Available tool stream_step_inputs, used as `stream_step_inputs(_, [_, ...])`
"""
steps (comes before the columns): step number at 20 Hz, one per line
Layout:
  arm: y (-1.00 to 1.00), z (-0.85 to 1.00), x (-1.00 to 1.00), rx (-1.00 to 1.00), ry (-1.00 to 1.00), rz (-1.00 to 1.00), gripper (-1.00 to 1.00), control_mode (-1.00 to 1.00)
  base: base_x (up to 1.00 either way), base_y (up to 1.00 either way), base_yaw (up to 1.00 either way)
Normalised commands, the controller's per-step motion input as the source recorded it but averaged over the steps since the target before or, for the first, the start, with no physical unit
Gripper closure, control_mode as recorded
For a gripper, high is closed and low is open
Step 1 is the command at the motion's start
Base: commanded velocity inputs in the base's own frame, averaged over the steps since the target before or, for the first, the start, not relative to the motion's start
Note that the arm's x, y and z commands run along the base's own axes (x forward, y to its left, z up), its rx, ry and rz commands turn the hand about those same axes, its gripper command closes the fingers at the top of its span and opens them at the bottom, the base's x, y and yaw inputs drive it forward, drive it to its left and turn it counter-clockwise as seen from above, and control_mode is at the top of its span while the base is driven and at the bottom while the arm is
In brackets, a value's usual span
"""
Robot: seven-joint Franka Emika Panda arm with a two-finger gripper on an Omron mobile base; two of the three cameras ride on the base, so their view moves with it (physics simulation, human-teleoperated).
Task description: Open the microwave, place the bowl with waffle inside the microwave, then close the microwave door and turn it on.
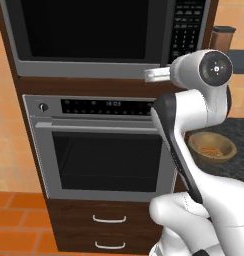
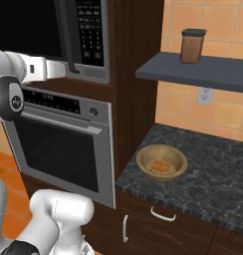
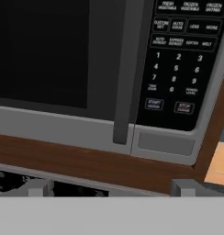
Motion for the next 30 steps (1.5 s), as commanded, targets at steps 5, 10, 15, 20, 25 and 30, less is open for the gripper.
stream_step_inputs(5, [0.00, 0.13, 0.35, -0.01, 0.05, 0.00, -1.00, -1.00, 0.00, 0.00, 0.00])
stream_step_inputs(10, [-0.13, -0.01, 0.20, 0.00, 0.02, 0.00, -1.00, -1.00, 0.00, 0.00, 0.00])
stream_step_inputs(15, [-0.20, -0.10, 0.36, 0.00, 0.01, -0.05, -1.00, -1.00, 0.00, 0.00, 0.00])
stream_step_inputs(20, [0.00, -0.05, 0.57, 0.00, 0.02, -0.10, -1.00, -1.00, 0.00, 0.00, 0.00])
stream_step_inputs(25, [0.00, -0.10, 0.59, 0.00, 0.03, -0.13, -1.00, -1.00, 0.00, 0.00, 0.00])
stream_step_inputs(30, [0.00, -0.12, 0.58, 0.00, 0.00, -0.10, -1.00, -1.00, 0.00, 0.00, 0.00])
